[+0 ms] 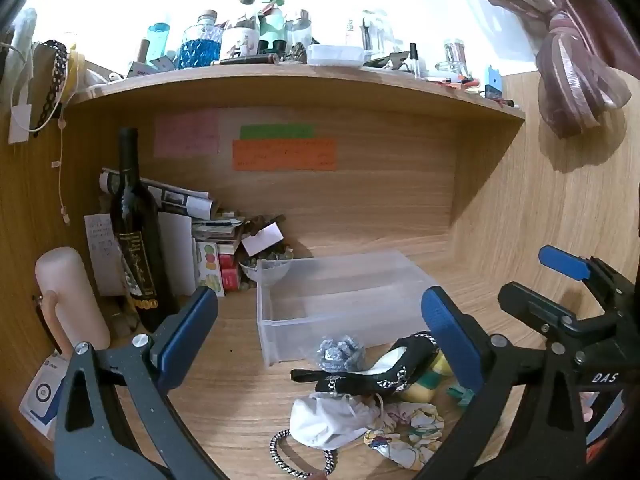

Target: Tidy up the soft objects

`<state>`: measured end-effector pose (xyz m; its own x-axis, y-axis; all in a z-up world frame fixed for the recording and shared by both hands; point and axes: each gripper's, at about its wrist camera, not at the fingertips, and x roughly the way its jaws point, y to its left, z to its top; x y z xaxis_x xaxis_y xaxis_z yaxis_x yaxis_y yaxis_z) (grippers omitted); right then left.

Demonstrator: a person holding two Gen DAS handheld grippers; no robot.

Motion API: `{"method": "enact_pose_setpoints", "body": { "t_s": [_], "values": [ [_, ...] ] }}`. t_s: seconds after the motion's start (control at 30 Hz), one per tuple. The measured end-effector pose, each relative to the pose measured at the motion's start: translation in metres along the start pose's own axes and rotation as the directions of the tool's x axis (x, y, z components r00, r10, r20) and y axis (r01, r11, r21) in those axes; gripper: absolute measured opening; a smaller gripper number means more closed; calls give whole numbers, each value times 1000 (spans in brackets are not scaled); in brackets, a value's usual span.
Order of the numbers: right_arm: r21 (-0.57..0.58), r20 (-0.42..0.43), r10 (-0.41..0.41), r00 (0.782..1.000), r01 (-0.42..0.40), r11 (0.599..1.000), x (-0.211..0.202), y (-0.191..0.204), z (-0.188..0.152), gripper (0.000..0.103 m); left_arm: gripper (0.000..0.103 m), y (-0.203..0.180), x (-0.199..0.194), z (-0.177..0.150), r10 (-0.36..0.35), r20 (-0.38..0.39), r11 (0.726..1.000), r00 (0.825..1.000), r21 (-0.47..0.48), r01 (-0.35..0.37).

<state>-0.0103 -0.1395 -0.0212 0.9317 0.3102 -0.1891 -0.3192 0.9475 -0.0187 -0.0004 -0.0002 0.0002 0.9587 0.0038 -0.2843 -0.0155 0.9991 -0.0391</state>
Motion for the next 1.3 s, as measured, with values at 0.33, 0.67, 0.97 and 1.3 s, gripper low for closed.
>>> {"method": "enact_pose_setpoints", "body": {
  "t_s": [0.33,0.67,0.97,1.3],
  "values": [
    [9,-13,2,1000,-2,1000,4,-4,-3,103,103,-11,0,6,1,22,1000,1000,22,-2],
    [11,-3,0,1000,0,1000,0,-2,0,103,103,-11,-4,0,-8,38,999,999,32,6],
    [4,7,-2,1000,2,1000,-2,2,3,103,103,-12,-5,1,-10,41,999,999,35,9],
    [11,13,0,1000,0,1000,-4,2,4,103,103,-11,-6,2,-10,42,999,999,33,9]
  ]
}}
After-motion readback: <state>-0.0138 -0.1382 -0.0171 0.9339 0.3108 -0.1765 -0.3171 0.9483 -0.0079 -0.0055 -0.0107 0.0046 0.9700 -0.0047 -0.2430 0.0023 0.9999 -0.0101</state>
